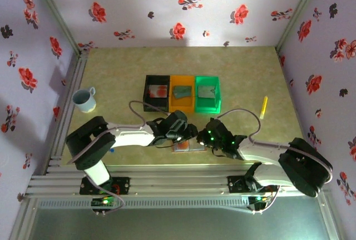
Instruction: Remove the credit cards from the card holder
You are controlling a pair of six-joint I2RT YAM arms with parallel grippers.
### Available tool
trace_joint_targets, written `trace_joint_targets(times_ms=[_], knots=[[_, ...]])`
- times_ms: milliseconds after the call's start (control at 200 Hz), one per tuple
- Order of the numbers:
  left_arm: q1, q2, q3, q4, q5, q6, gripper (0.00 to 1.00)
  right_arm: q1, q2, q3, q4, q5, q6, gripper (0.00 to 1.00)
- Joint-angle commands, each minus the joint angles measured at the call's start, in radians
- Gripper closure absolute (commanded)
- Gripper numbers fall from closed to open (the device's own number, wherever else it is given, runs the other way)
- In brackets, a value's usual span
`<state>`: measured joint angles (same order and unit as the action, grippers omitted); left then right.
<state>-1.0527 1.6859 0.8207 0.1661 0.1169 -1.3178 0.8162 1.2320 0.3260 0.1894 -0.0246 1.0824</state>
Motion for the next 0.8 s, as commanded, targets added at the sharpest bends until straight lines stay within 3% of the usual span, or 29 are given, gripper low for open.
trace_joint_targets(times_ms=[0, 795], knots=[[-0.009, 0.022, -0.015, 0.085, 0.021, -0.050, 0.56, 0.002, -0.004, -0.012, -0.016, 0.026, 0.008, 1.00], [-0.010, 0.033, -0.034, -0.115, -0.025, 0.019, 0.58, 0.000, -0.062, -0.010, -0.038, 0.022, -0.021, 1.00]])
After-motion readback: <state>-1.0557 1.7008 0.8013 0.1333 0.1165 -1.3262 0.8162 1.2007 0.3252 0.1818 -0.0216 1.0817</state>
